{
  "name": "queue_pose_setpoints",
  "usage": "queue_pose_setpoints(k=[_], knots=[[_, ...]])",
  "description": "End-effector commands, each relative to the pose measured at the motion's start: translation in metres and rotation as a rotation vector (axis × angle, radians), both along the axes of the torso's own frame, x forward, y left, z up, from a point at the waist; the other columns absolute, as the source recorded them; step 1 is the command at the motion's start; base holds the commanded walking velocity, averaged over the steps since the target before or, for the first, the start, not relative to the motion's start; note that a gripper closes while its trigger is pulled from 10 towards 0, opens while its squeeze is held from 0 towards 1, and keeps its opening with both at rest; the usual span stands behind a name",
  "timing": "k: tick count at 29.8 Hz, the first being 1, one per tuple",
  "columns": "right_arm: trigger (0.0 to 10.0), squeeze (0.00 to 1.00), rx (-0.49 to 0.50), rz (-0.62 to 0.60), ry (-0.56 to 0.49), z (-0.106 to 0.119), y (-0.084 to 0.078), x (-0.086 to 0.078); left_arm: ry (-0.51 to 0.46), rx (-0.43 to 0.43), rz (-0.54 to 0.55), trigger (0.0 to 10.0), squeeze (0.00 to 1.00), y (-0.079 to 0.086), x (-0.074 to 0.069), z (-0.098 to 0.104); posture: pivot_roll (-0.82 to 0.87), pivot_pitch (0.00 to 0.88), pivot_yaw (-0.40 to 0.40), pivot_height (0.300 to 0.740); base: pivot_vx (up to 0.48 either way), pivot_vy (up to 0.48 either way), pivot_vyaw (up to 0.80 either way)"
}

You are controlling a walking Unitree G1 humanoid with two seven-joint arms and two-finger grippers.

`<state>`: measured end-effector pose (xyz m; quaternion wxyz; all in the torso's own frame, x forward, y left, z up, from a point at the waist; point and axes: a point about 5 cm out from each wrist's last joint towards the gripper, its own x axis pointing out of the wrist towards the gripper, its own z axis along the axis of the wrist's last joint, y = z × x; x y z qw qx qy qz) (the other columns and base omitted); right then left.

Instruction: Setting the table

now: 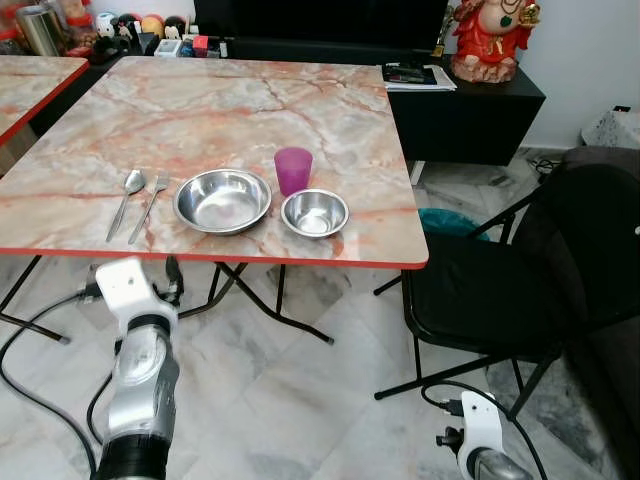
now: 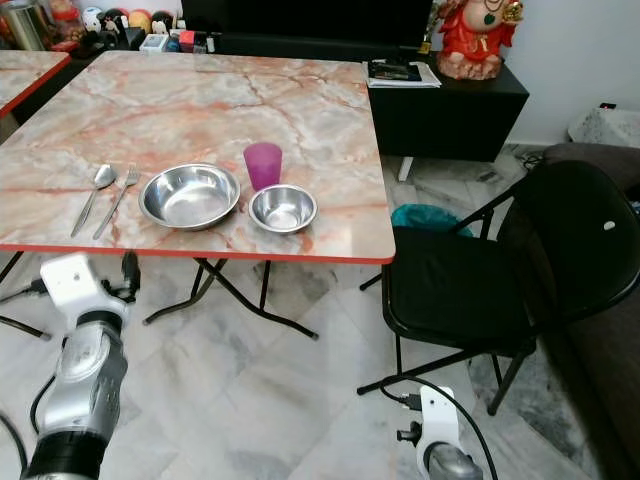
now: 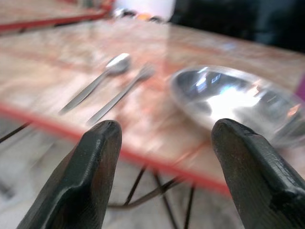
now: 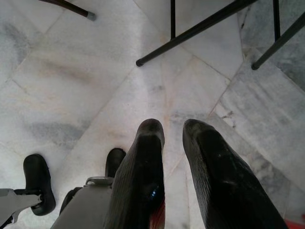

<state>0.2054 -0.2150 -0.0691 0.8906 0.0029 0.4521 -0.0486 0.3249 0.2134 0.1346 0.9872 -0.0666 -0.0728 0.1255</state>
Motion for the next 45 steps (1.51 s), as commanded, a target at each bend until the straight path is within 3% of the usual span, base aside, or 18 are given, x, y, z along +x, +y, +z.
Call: queue_pose_setpoints(k=[1, 3, 7, 13, 15, 16, 17, 18, 20, 25, 33, 34, 35, 36, 45], knots=[[10.0, 0.00, 0.001, -0.003, 0.009, -0.002, -0.002, -0.003, -0.008, -0.043, -0.029, 10.0, 0.00, -0.004, 0.008, 0.009, 0.02, 0.063, -0.062, 0.736, 0.000, 0.000, 0.00], [10.0, 0.00, 0.002, -0.004, 0.008, -0.002, -0.001, -0.004, -0.038, -0.144, -0.030, 10.0, 0.00, -0.005, 0.020, 0.024, 0.02, 0.057, -0.060, 0.736, 0.000, 0.000, 0.00], [10.0, 0.00, 0.003, -0.002, 0.009, -0.002, -0.001, -0.004, -0.048, -0.224, -0.017, 10.0, 0.00, -0.003, 0.032, 0.035, 0.02, 0.049, -0.062, 0.736, 0.000, 0.000, 0.00], [10.0, 0.00, 0.005, 0.000, 0.009, -0.002, 0.000, -0.004, -0.045, -0.210, -0.047, 10.0, 0.00, -0.005, 0.037, 0.044, 0.02, 0.046, -0.060, 0.736, 0.000, 0.000, 0.00], [10.0, 0.00, 0.008, -0.002, 0.007, -0.002, 0.000, -0.004, 0.041, -0.110, -0.165, 10.0, 0.00, -0.010, 0.044, 0.045, 0.02, 0.043, -0.058, 0.736, 0.000, 0.000, 0.00], [10.0, 0.00, 0.008, -0.002, 0.007, -0.002, 0.000, -0.004, 0.041, -0.110, -0.165, 10.0, 0.00, -0.010, 0.044, 0.045, 0.02, 0.043, -0.058, 0.736, 0.000, 0.000, 0.00], [10.0, 0.00, 0.009, -0.003, 0.007, -0.002, 0.000, -0.004, 0.094, -0.016, -0.216, 10.0, 0.00, -0.011, 0.046, 0.043, 0.01, 0.041, -0.056, 0.736, 0.000, 0.000, 0.00], [10.0, 0.00, 0.009, -0.003, 0.007, -0.002, 0.000, -0.004, 0.094, -0.016, -0.216, 10.0, 0.00, -0.011, 0.046, 0.043, 0.01, 0.041, -0.056, 0.736, 0.000, 0.000, 0.00], [10.0, 0.00, 0.011, -0.003, 0.008, -0.003, 0.000, -0.005, 0.140, 0.204, -0.279, 10.0, 0.00, -0.002, 0.044, 0.049, 0.02, 0.038, -0.050, 0.736, 0.000, 0.000, 0.00], [10.0, 0.00, 0.011, -0.003, 0.009, -0.003, 0.001, -0.005, 0.145, 0.312, -0.301, 10.0, 0.00, 0.005, 0.042, 0.054, 0.02, 0.039, -0.051, 0.736, 0.000, 0.000, 0.00], [10.0, 0.00, 0.013, -0.006, 0.006, -0.003, 0.001, -0.005, 0.114, 0.265, -0.343, 10.0, 0.00, 0.010, 0.039, 0.056, 0.02, 0.060, -0.049, 0.736, 0.000, 0.000, 0.00], [10.0, 0.00, 0.014, -0.010, 0.004, -0.002, 0.001, -0.004, 0.103, 0.197, -0.334, 10.0, 0.00, 0.013, 0.038, 0.056, 0.02, 0.067, -0.047, 0.736, 0.000, 0.000, 0.00], [10.0, 0.00, 0.014, -0.010, 0.004, -0.002, 0.001, -0.004, 0.103, 0.197, -0.334, 10.0, 0.00, 0.013, 0.038, 0.056, 0.02, 0.067, -0.047, 0.736, 0.000, 0.000, 0.00], [10.0, 0.00, 0.017, -0.016, 0.000, -0.002, 0.001, -0.004, 0.102, 0.122, -0.297, 10.0, 0.00, 0.020, 0.038, 0.055, 0.01, 0.083, -0.046, 0.736, 0.000, 0.000, 0.00], [10.0, 0.00, 0.023, -0.025, -0.009, -0.002, 0.002, -0.002, 0.110, 0.103, -0.282, 10.0, 0.00, 0.023, 0.039, 0.055, 0.01, 0.090, -0.045, 0.736, 0.288, 0.000, 0.00]])
